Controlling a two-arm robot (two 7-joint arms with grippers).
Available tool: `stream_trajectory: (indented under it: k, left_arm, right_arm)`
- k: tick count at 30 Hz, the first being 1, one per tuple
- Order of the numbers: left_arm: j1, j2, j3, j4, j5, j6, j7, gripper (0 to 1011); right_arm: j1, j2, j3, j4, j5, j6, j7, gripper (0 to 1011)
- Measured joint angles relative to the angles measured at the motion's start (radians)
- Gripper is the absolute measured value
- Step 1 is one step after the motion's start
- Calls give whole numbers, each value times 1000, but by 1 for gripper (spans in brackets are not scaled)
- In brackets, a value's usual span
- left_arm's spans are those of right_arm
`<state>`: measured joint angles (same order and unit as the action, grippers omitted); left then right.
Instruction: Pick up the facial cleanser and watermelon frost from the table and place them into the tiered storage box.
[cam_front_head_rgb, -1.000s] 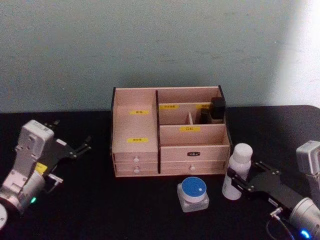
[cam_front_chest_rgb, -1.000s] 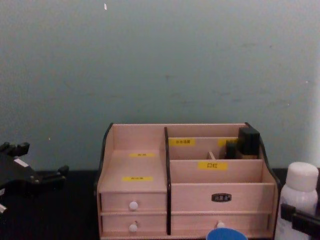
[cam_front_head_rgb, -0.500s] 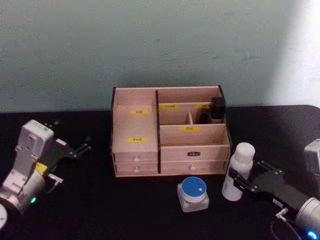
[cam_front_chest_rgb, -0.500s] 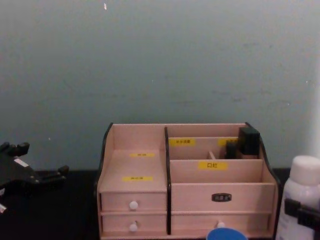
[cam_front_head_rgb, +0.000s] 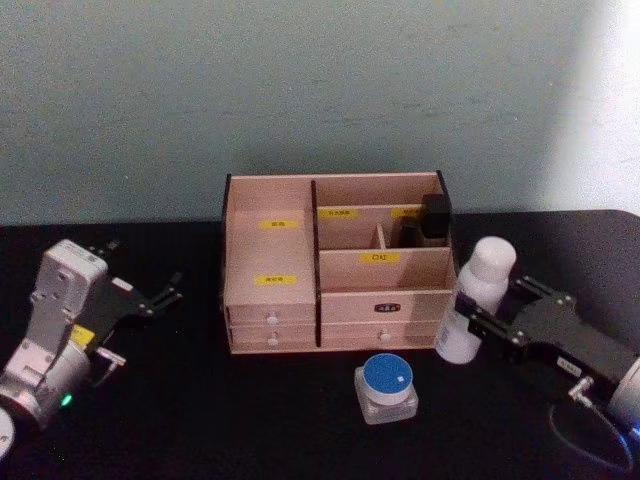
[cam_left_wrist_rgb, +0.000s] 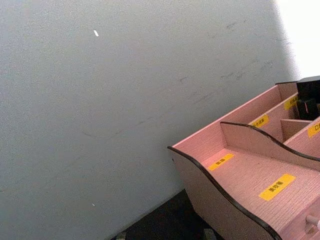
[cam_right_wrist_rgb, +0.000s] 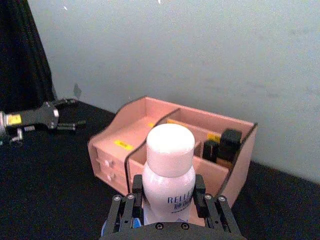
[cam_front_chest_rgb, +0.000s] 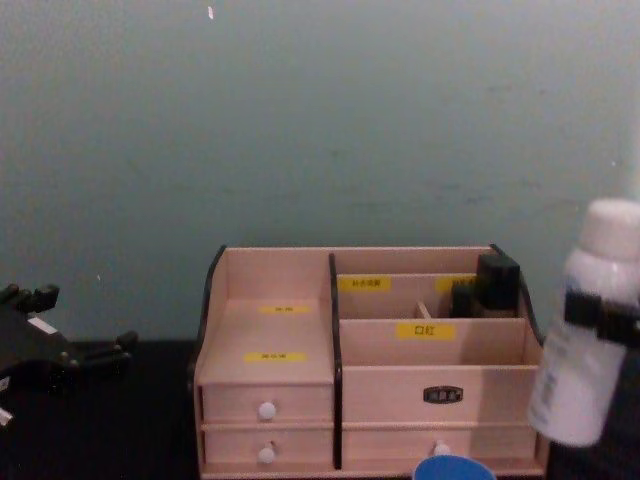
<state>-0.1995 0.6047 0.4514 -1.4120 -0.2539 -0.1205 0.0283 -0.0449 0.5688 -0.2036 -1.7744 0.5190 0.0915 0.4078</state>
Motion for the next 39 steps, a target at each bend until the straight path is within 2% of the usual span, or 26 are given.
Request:
stream_trajectory:
  k: [6, 14, 23, 39]
  left_arm:
    - [0, 0, 0, 0, 0, 0, 0, 1001]
    - [0, 0, 0, 0, 0, 0, 0, 1001]
    - [0, 0, 0, 0, 0, 0, 0, 1001]
    - [0, 0, 0, 0, 0, 0, 0, 1002]
  right_arm:
    - [61, -5, -18, 5, 12, 11, 5, 594]
    - [167, -37, -63, 63, 11, 28, 0, 594]
    - [305, -100, -124, 182, -17, 33, -10, 594]
    - [468, -194, -189, 371, -71, 23, -5, 594]
